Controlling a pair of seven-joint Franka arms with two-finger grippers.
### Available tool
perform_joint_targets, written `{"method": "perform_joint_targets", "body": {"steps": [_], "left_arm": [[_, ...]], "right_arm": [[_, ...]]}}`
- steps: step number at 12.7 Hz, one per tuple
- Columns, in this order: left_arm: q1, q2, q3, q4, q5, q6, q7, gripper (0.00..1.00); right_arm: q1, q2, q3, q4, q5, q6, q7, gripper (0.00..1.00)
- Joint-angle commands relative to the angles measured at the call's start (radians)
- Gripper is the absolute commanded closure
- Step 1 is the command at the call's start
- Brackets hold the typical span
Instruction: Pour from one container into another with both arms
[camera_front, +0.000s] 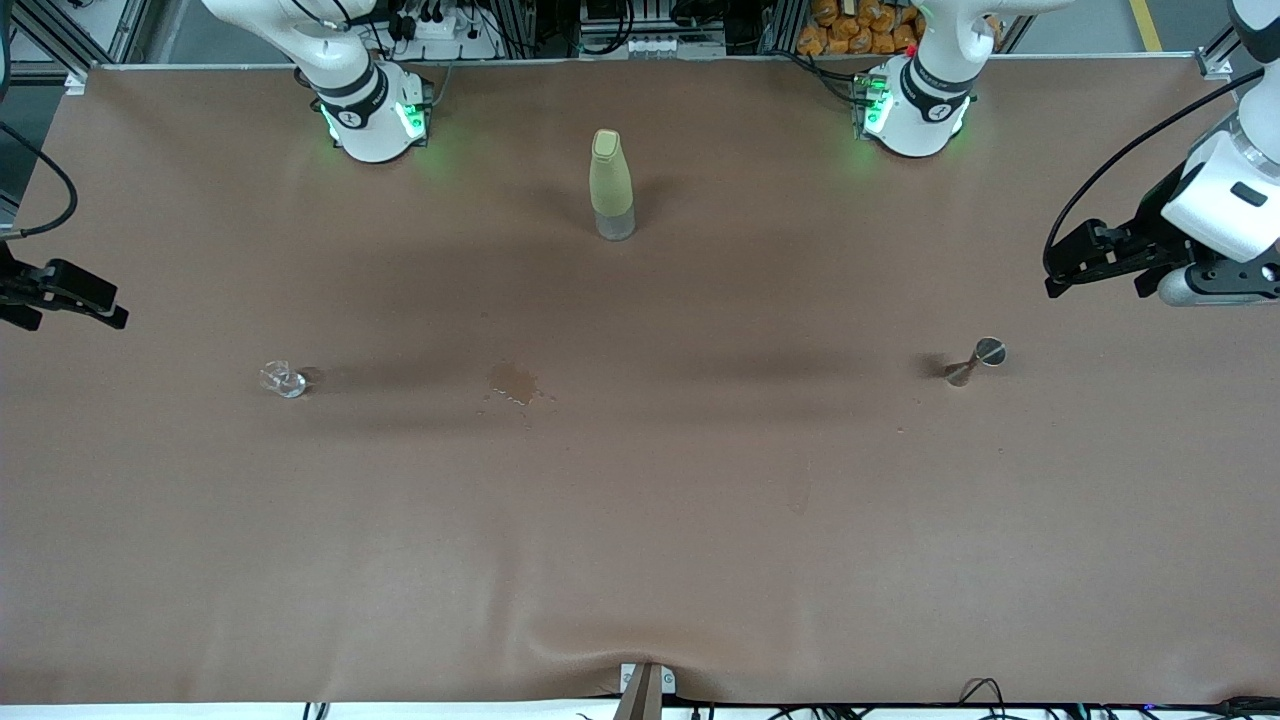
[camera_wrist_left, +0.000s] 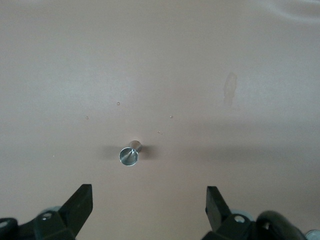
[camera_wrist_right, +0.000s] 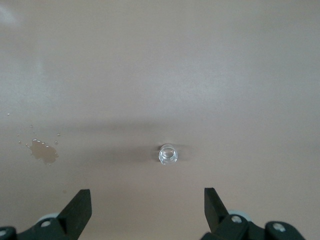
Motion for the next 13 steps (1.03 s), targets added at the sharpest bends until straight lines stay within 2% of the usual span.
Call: {"method": "perform_joint_targets", "body": {"steps": [1, 13], "left_arm": [[0.003, -0.009, 0.002, 0.01, 0.025, -0.014, 0.015, 0.0], [0.002, -0.012, 0.006, -0.002, 0.03, -0.036, 0.013, 0.0]], "right_arm": [[-0.008, -0.003, 0.001, -0.003, 0.017, 0.006, -0.001, 0.0], [0.002, 0.0, 0.001, 0.002, 0.009, 0.003, 0.0, 0.0]]}}
